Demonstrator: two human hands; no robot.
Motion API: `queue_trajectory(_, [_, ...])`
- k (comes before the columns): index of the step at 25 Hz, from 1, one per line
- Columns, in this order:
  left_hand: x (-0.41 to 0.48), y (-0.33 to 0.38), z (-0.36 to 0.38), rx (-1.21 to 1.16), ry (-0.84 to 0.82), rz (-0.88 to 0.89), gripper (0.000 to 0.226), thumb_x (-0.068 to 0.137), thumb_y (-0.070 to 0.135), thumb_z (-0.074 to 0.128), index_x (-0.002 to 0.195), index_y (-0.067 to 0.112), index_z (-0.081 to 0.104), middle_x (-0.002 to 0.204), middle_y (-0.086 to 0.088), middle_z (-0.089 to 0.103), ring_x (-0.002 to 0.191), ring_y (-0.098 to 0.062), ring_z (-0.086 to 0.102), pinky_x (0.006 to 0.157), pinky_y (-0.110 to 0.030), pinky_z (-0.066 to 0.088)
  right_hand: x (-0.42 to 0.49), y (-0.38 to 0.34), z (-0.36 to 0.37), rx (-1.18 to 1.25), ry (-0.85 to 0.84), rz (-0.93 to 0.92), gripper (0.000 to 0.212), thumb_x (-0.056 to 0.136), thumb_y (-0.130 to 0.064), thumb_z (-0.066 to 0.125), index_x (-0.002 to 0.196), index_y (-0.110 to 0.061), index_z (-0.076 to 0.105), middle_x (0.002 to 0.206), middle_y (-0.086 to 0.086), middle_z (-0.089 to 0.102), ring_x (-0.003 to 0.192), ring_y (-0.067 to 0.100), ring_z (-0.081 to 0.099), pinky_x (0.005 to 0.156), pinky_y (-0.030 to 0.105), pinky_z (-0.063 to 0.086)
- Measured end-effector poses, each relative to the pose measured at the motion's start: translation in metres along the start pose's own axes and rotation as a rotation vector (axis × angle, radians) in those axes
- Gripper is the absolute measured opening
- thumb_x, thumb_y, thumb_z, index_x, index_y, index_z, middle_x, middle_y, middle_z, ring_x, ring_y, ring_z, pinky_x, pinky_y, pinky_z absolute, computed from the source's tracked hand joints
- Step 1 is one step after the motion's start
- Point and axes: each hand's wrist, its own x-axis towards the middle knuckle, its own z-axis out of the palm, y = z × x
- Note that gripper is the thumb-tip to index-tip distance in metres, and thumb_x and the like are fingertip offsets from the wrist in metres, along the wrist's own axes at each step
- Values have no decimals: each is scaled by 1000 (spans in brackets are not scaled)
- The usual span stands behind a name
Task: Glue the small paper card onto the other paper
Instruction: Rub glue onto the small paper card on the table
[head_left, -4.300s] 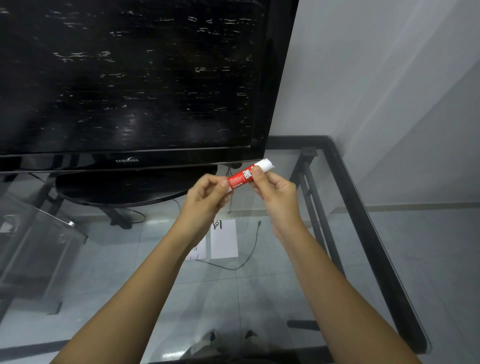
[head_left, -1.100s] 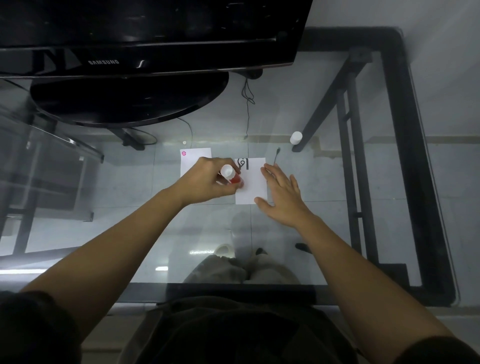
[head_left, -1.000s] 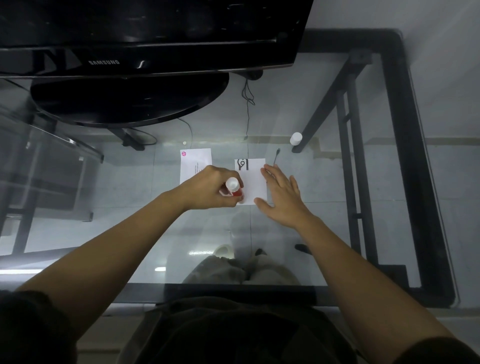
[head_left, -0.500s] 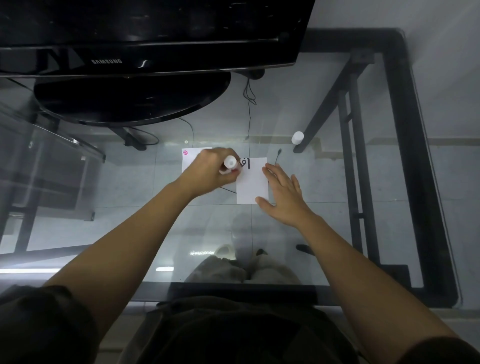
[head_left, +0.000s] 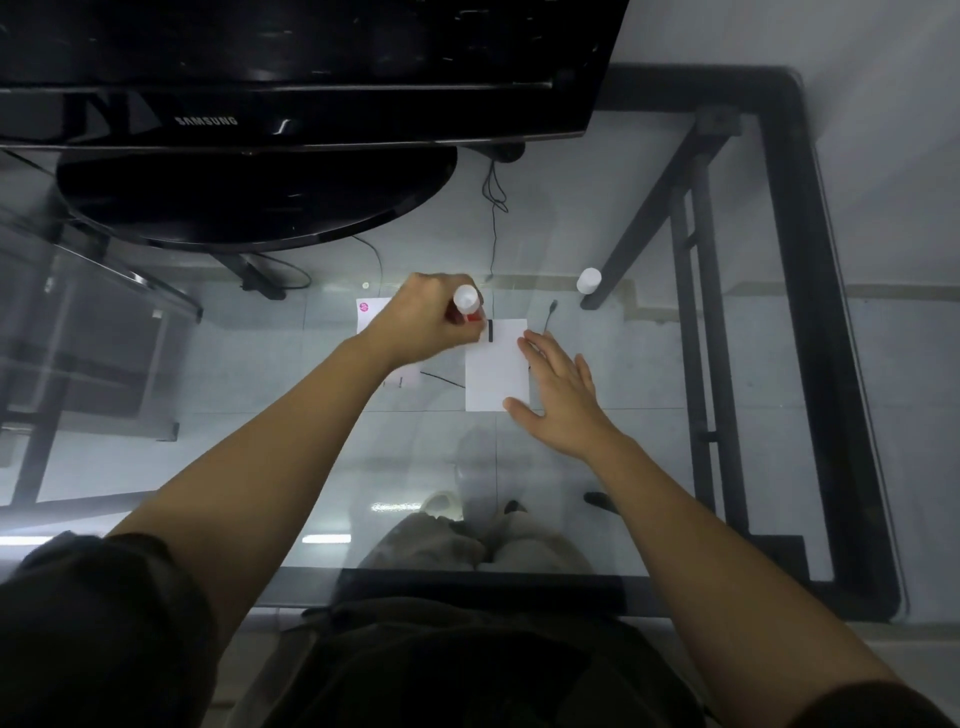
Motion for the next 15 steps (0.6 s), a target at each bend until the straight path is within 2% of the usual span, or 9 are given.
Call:
queue_trajectory(2, [-2,0,-1,-23,45,-24,17,75,25,73,86,15,64,80,2,65,72,-14,60,60,-14,42,-1,0,-1,6,5,-2,73,88,-40,52,145,-19,11,155,-2,10,143,16,1,110,38,-9])
queue_trajectory(7, [-45,4,15,-68,-128,12,17,72,25,74,82,14,66,82,-2,70,75,-14,64,69,-28,53,-2,0,-1,9,17,-1,74,88,-40,53,145,-16,12,155,0,10,143,17,2,112,41,-6])
queue_trajectory(11, [-40,11,18,-16,-182,72,16,73,24,72,82,13,65,80,-3,70,71,-16,63,68,-31,53,-1,-1,-1,2,10,-2,74,88,-40,53,144,-16,13,155,1,11,143,18,3,113,43,-3])
queue_trajectory(13, [-27,11,13,-1,-151,60,17,73,24,73,81,12,63,77,-3,68,69,-16,62,64,-30,50,-1,-1,-1,4,6,-4,73,88,-40,53,144,-16,12,155,0,10,143,17,3,113,42,-4])
queue_trajectory(15, [-12,8,7,-7,-50,14,17,75,23,72,82,11,63,77,-3,67,69,-17,60,64,-27,48,-2,-2,-2,4,6,-3,74,88,-39,53,145,-16,12,155,0,10,142,16,3,113,42,-4])
